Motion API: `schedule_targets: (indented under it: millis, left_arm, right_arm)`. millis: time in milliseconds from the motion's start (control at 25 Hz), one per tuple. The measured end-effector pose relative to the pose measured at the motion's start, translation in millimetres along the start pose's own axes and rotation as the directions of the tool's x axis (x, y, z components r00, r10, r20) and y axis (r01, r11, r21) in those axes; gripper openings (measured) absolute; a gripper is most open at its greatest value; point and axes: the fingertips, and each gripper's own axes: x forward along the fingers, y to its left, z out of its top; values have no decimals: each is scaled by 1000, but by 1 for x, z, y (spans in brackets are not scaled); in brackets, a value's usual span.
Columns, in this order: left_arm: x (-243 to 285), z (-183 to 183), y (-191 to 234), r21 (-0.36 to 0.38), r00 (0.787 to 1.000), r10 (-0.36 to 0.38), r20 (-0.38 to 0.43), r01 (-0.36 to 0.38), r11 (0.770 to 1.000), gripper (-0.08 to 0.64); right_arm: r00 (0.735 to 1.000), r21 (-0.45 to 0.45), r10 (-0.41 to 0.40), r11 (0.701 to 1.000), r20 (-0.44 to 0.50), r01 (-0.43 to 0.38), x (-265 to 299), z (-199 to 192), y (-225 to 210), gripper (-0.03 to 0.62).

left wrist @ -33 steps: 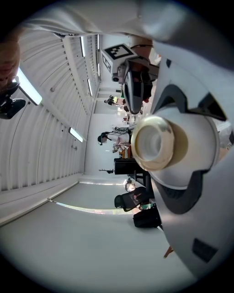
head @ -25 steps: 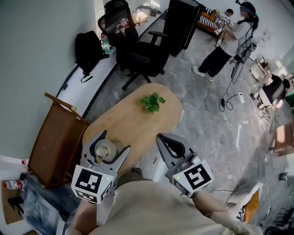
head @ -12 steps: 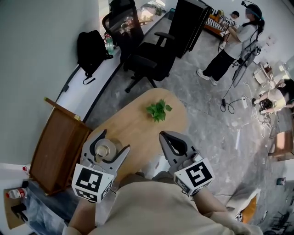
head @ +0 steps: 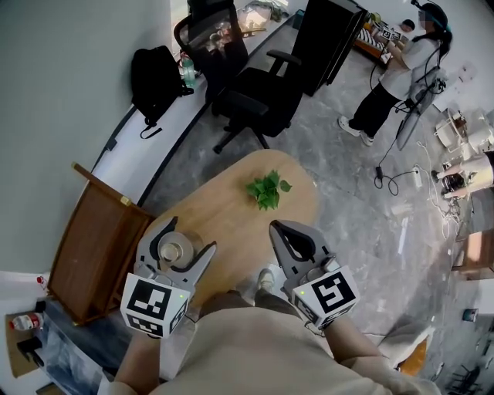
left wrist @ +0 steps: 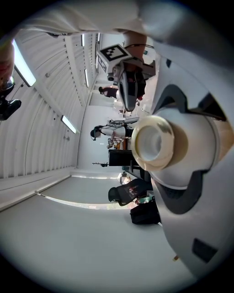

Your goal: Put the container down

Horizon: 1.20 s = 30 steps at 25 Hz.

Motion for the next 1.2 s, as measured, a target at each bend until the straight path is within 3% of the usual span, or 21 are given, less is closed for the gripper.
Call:
schedule_targets:
  millis: [400,760,1000,1200]
  left_arm:
    - [57,6,15,-2,998,62,-15,-62,998,339]
    - [110,18,55,2,992,119,49,-119,993,339]
    - [148,1,87,1,988,140,70,-141,990,339]
    - [184,-39,115,-8,989,142,39,-142,990,339]
  right_arm:
    - [999,13,36,999,4,-36,31,-8,-46,-3]
    - [998,-4,58,998,34,-58,92,-4,-74,-3]
    - [997,-16,70,997,26,-70,141,-22,-89,-3]
    - [996,-15,83,996,-21,-83,188,-54,-94,-3]
